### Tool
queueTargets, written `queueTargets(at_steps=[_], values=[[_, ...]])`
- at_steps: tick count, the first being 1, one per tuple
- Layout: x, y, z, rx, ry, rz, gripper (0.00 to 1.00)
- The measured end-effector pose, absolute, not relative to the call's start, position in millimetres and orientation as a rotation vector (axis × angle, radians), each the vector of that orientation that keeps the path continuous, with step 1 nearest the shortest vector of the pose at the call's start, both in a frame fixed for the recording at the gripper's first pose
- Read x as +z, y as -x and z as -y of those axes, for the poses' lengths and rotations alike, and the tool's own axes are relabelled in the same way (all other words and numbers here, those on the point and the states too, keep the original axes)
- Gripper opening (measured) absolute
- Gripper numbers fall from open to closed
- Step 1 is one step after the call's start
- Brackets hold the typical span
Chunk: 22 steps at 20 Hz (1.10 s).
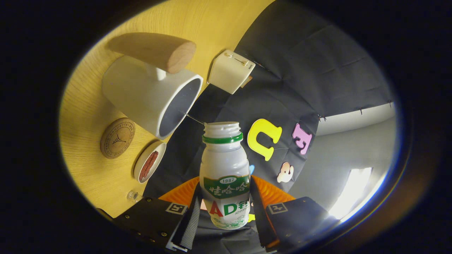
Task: Take the bottle from table, then pour the juice into the cup, finally place the bottle on the coaster
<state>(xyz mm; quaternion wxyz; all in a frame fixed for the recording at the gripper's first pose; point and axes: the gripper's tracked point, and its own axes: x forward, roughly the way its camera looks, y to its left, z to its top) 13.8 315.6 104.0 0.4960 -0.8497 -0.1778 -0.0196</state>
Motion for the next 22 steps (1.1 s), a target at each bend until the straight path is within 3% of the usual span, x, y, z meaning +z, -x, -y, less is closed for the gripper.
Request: queueTargets(at_steps=[13, 22], values=[[97, -16, -321, -0.050, 2.113, 0.461, 0.68], [84, -20, -290, 0.038, 1.869, 0.290, 0.68]])
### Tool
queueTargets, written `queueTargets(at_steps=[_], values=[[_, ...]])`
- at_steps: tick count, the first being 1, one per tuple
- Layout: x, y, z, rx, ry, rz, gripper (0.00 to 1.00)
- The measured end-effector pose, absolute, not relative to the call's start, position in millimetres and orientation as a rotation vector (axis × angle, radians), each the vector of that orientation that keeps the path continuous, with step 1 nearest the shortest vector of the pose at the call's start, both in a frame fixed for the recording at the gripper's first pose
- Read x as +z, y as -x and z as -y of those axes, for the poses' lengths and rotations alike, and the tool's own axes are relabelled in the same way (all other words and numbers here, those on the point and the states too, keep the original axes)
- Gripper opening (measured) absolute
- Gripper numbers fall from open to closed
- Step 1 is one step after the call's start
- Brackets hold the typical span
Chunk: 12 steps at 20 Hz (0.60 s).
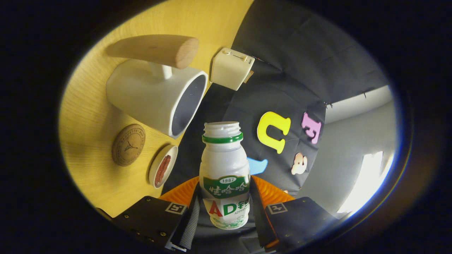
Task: Take the bottle from table, then pour the juice into the cup, finally place the bottle on the coaster
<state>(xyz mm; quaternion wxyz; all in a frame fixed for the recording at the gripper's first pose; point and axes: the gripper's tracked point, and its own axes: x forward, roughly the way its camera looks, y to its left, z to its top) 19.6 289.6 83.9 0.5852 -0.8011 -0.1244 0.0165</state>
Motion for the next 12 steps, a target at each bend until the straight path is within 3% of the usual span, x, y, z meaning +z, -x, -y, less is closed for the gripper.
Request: queueTargets(at_steps=[12], values=[[69, -26, -276, 0.194, 1.332, 0.055, 0.68]])
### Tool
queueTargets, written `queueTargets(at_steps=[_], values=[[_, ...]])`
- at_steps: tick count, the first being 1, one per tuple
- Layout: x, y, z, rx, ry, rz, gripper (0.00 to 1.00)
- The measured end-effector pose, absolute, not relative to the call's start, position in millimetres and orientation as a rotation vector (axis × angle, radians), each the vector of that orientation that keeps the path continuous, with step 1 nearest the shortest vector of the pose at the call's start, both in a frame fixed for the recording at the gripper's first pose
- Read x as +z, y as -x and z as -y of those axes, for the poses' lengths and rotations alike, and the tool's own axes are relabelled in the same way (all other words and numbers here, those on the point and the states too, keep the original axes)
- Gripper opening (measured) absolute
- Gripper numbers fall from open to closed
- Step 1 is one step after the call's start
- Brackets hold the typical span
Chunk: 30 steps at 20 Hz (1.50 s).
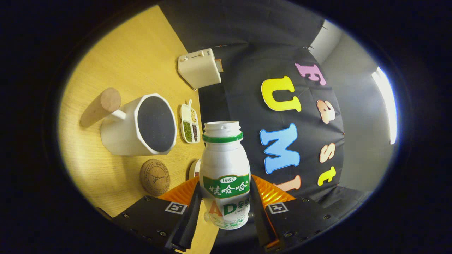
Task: Take the bottle from table, then pour the juice into the cup, finally place the bottle on the coaster
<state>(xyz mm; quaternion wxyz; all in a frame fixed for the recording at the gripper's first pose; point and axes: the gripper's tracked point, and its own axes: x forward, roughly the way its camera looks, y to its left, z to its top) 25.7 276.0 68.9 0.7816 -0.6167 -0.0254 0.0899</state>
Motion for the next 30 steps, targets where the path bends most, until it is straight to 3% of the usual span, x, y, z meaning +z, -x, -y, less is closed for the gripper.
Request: queueTargets(at_steps=[30], values=[[49, -48, -297, 0.454, 0.123, -0.183, 0.68]])
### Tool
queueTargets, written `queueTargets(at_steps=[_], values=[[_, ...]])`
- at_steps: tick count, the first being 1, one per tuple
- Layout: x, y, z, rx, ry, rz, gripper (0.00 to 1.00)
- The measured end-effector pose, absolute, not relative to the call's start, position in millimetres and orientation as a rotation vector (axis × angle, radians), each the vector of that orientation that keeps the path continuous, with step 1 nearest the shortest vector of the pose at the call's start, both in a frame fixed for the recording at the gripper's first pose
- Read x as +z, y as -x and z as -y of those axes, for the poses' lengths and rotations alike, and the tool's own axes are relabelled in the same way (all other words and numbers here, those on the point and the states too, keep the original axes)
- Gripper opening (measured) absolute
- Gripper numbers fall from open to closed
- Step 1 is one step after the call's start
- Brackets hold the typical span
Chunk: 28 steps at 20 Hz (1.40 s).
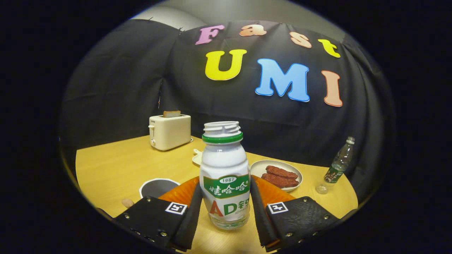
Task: Take the bottle from table, then pour the juice into the cup, finally place the bottle on the coaster
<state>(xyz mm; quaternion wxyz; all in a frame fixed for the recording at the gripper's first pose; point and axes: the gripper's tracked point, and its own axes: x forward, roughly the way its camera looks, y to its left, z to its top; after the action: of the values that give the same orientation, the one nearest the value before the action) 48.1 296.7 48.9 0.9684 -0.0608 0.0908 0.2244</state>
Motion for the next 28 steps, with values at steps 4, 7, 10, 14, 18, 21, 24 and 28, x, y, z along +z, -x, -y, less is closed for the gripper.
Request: queueTargets(at_steps=[4, 7, 10, 14, 18, 21, 24, 28], values=[[44, -57, -299, 0.452, 0.064, -0.185, 0.68], [43, -54, -296, 0.445, 0.037, -0.161, 0.68], [39, -61, -296, 0.439, 0.019, -0.157, 0.68], [30, -72, -299, 0.440, 0.008, -0.178, 0.68], [21, -76, -298, 0.436, 0.001, -0.193, 0.68], [20, -77, -297, 0.441, -0.016, -0.181, 0.68], [20, -77, -293, 0.442, -0.049, -0.161, 0.68], [19, -75, -295, 0.454, -0.046, -0.127, 0.68]])
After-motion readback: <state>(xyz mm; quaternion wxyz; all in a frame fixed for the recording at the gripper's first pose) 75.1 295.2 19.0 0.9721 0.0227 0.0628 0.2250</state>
